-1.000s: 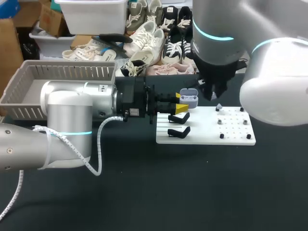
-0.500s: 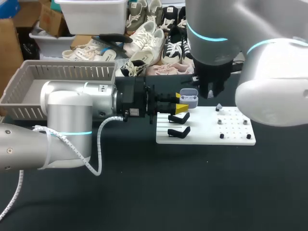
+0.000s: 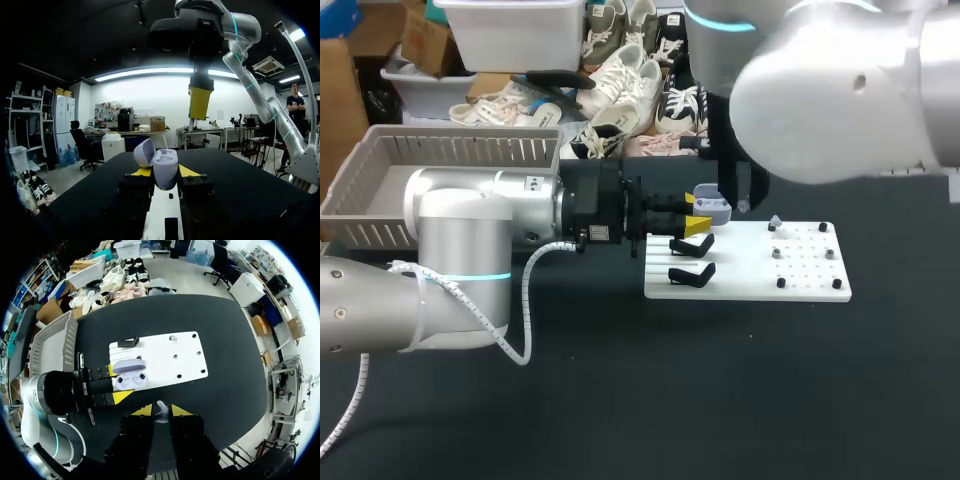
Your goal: Pick up each earbud case from the left stands, insert the matching earbuds, close the lid, and place the case in the box.
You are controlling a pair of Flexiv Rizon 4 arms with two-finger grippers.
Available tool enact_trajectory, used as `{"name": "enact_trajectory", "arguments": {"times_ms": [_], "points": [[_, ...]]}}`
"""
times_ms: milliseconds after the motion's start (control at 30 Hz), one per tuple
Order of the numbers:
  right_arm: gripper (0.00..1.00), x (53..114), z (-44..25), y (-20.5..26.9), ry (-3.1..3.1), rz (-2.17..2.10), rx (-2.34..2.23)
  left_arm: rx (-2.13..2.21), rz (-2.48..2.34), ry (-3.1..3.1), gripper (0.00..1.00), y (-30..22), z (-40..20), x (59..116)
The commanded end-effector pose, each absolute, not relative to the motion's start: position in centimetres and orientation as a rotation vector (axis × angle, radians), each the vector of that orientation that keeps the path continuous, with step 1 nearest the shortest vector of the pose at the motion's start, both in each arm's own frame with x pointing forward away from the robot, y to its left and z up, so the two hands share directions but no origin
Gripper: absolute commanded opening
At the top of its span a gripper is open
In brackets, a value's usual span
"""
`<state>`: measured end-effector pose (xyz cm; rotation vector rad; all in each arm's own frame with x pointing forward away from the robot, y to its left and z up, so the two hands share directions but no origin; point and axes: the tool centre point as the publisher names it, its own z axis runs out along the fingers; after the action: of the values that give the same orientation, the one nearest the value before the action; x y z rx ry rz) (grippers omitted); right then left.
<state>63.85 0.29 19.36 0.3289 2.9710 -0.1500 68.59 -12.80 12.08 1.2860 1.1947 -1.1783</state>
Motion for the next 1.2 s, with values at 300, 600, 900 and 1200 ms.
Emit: {"name": "enact_trajectory", "arguments": {"times_ms": [300,600,900,1200], "points": [[0.0,65.2,19.3,0.4,2.883,-0.321,0.648,1.284,-1.177,1.193,0.0,-12.8,12.0,68.6],[0.0,65.5,19.6,1.1,2.882,-0.36,0.88,1.284,-1.177,1.193,0.0,-12.8,12.0,68.6],[0.0,65.2,19.8,0.5,2.962,-0.178,0.961,1.284,-1.177,1.193,0.0,-12.8,12.0,68.6],[0.0,65.3,19.8,1.1,2.936,-0.172,0.94,1.284,-1.177,1.193,0.0,-12.8,12.0,68.6]]}}
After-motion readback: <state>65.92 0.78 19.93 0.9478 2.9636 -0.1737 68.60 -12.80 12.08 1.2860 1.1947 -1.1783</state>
